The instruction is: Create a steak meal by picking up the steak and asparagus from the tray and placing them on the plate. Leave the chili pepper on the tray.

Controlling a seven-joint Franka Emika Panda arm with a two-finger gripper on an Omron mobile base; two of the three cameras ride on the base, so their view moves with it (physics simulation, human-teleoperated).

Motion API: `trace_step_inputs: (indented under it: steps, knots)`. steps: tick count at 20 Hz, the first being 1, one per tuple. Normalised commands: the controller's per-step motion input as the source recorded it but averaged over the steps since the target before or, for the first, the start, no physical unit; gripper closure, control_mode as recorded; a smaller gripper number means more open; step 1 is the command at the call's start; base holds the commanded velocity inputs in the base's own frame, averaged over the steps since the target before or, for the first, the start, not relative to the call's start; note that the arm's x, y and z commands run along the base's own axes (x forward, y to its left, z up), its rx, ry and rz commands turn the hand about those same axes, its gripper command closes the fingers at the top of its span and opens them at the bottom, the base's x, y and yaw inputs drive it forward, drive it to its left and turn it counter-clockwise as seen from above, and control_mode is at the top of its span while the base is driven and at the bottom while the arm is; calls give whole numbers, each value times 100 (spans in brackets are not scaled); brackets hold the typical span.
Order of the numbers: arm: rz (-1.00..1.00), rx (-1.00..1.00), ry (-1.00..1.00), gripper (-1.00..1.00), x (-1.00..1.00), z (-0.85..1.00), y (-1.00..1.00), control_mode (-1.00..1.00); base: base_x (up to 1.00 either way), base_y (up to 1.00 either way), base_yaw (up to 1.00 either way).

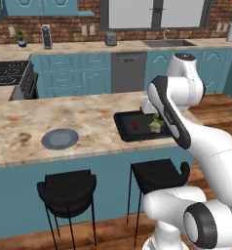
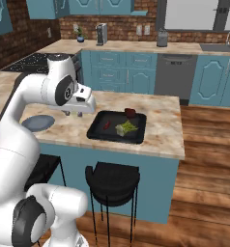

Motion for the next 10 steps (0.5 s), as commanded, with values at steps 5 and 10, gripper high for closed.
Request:
trace_step_inputs:
  steps: [5, 10]
  knots:
    - [0, 0, 0, -100, 15, -2, -3, -100, 0, 0, 0]
    - [0, 1, 0, -100, 18, -30, -27, -100, 0, 0, 0]
